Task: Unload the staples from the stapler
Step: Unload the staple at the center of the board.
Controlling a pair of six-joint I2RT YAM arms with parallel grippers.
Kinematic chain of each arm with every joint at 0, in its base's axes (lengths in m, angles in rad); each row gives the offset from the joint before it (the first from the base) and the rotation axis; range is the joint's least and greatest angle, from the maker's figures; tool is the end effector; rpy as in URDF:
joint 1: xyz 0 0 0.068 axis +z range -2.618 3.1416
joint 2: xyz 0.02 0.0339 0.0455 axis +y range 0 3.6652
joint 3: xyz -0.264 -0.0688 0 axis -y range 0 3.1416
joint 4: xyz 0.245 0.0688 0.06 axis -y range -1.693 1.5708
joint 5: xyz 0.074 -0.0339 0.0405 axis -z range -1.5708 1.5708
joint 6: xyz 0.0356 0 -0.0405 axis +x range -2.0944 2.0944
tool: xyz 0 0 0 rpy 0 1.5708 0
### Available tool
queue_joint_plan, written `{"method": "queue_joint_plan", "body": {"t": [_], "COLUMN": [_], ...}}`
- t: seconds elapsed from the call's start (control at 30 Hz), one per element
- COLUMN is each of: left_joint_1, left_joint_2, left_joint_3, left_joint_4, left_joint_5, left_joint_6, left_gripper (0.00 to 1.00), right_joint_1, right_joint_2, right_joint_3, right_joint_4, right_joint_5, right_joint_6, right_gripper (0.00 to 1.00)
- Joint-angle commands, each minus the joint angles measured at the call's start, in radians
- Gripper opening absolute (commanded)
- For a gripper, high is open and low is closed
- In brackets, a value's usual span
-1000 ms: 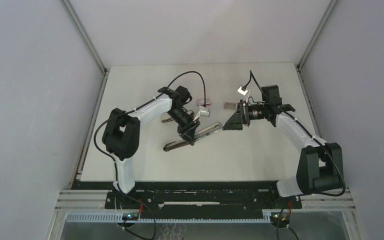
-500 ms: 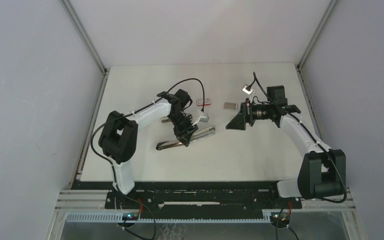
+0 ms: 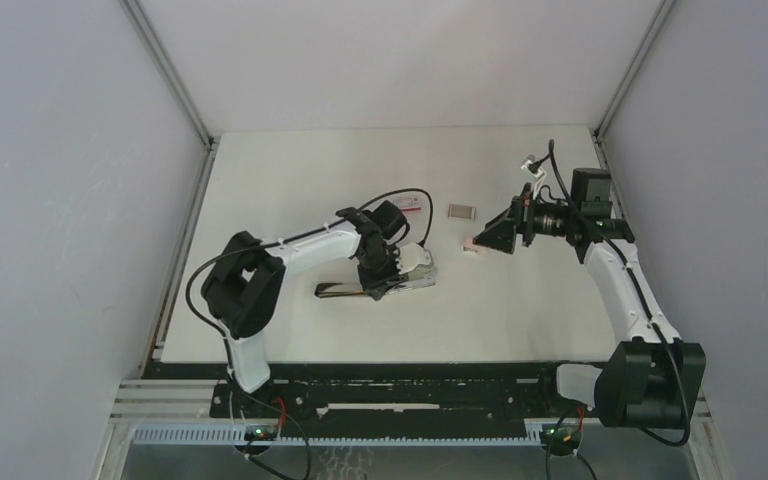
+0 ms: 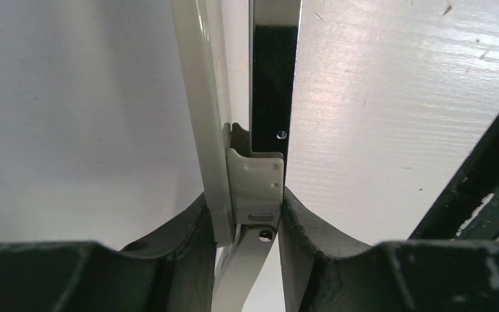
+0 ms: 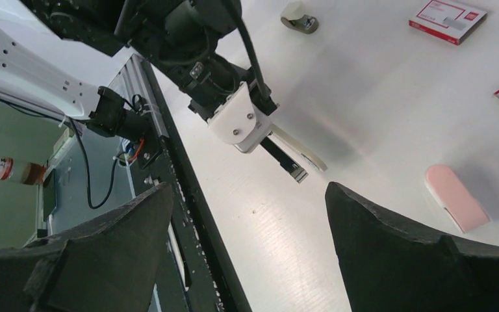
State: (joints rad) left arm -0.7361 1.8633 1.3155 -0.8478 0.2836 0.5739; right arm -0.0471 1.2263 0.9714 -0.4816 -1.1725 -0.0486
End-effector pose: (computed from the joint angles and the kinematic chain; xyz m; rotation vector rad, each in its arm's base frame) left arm 0.2567 -0.2460 0.1834 1.8316 2.3237 -0.4420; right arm 0.2494 0.0211 0.2993 -0.5789 1.9616 1.2600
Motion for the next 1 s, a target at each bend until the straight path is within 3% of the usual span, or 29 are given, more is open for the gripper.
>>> {"method": "queue_joint_plan", "body": {"t": [0.0, 0.7, 0.97], "left_joint_1": [-0.042, -0.293, -0.332], "left_joint_2": [-0.102, -0.157, -0.137], "left_joint_3": [-0.038, -0.234, -0.255], "left_joint_4": [0.096, 0.415, 0.465], "left_joint_5": [-0.121, -0.603, -0.652], "left_joint_6": [-0.028, -0.03, -0.039], "left_gripper": [0.0, 0.0, 0.0], "right_joint_1": [-0.036, -0.108, -0.118], "right_joint_2": [-0.035, -0.053, -0.054], "right_joint_3": [0.02, 0.02, 0.02], "right_joint_4": [0.043, 0.052, 0.051], "right_joint_5": [-0.054, -0.107, -0.117], "right_joint_6": [0.007, 0.035, 0.036], "right_gripper": [0.87, 0.87, 0.87]}}
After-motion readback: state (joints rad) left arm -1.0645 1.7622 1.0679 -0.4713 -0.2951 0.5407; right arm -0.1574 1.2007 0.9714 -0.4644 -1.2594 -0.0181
